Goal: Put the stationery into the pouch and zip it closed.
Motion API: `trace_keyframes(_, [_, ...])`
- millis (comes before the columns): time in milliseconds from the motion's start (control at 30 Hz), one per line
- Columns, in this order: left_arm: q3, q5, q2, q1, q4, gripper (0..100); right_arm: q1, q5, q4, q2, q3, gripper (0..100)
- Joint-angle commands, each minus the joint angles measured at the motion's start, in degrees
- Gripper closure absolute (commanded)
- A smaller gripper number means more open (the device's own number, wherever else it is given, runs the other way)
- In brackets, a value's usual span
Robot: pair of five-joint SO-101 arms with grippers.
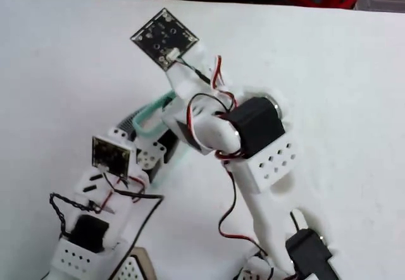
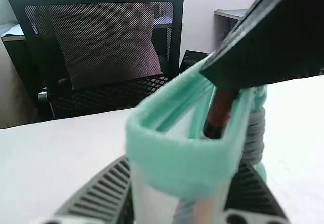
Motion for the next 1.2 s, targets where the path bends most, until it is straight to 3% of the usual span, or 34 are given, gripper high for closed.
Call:
trace_keyframes(0, [-0.44, -0.53, -0.48, -1.71, -2.02, 79, -0.4, 0.7, -0.48, 0.04, 2.55, 93.7])
trace_keyframes(67, [-0.44, -0.62, -0.48, -1.8, -2.02, 79, -0.13, 0.44, -2.51, -0.13, 2.37, 98.2])
trace_keyframes(367, [-0.35, -0.88, -0.48, -1.63, -2.02, 79, -0.04, -1.67, -3.91, -0.57, -4.31, 98.1])
trace_keyframes(600, [-0.35, -0.62, -0.48, -1.8, -2.02, 79, -0.48, -4.92, 0.92, -0.04, -12.75, 98.1])
trace_keyframes(900, [-0.35, -0.62, -0.48, -1.89, -2.11, 79, 0.04, 0.0, 1.1, 4.53, -1.41, 98.1])
trace_keyframes(1167, [-0.44, 0.62, -0.48, -1.54, -2.11, 78, -0.31, -2.99, -0.48, 12.79, -7.03, 98.1])
